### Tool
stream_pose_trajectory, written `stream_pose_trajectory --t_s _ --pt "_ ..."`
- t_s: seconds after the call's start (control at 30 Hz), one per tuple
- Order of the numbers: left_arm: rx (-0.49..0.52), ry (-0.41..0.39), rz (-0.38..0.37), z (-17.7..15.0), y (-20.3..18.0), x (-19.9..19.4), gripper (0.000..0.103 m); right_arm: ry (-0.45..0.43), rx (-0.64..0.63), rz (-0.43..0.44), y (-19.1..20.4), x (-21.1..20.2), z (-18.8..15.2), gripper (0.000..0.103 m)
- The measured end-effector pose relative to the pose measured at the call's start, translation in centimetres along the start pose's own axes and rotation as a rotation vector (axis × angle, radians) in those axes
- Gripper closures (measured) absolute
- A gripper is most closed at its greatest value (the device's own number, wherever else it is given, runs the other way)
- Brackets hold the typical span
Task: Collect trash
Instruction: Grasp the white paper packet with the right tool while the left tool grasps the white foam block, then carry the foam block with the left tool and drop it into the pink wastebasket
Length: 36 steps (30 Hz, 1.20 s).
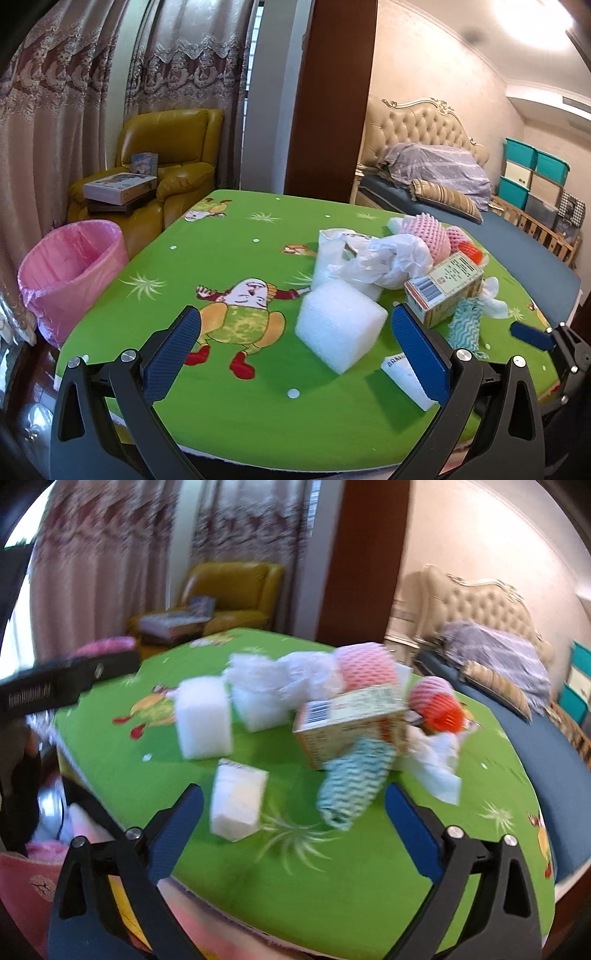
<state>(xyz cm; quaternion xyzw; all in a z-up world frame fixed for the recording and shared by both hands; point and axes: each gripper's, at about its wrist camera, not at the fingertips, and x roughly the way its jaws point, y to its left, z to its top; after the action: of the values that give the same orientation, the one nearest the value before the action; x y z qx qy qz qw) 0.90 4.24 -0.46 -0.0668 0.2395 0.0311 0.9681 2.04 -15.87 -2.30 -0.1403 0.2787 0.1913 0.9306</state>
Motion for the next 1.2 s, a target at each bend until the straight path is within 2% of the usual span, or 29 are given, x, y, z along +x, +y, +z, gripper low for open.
stream_pose_trajectory --t_s 0.17,0.27,0.33,0.4,0.53,0.7,0.87,0.93,1.07,1.2 --pt "0.002 -0.011 0.021 0.6 0.6 0.0 0.006 0.057 -0.097 0.050 2.1 2.3 0.5 0.015" --pt "-0.015 0.010 0.030 0.9 1.3 0.6 0.006 0.104 -0.133 0.066 2.8 4.2 0.6 0.027" --pt "-0.030 0.035 0.030 1.1 1.7 1.2 0.006 0.158 -0.130 0.106 3.0 5.7 0.4 0.051" --pt "-0.038 0.070 0.020 1.0 2.0 2.0 0.006 0.181 -0.110 0.129 2.9 6.4 0.2 0.069" --pt "-0.001 0.148 -0.010 0.6 1.1 4.0 0.007 0.132 -0.051 0.145 1.4 5.4 0.2 0.072" --pt "0.110 0.201 -0.021 -0.3 -2.0 6.1 0.009 0.067 0.026 0.099 -1.4 3.7 0.3 0.073" --pt "0.103 0.303 -0.080 -0.6 -3.8 9.1 0.012 0.042 0.081 0.079 -3.5 3.0 -0.4 0.073" --pt "0.120 0.298 -0.075 -0.7 -4.6 9.5 0.012 0.036 0.094 0.074 -3.9 2.9 -0.8 0.073" --pt "0.165 0.273 -0.008 -0.9 -5.6 10.8 0.030 0.029 0.102 0.074 -4.4 2.6 -1.0 0.073" --pt "0.131 0.264 -0.029 -0.6 -4.5 10.0 0.031 0.026 0.081 0.078 -3.8 2.5 -0.8 0.073"
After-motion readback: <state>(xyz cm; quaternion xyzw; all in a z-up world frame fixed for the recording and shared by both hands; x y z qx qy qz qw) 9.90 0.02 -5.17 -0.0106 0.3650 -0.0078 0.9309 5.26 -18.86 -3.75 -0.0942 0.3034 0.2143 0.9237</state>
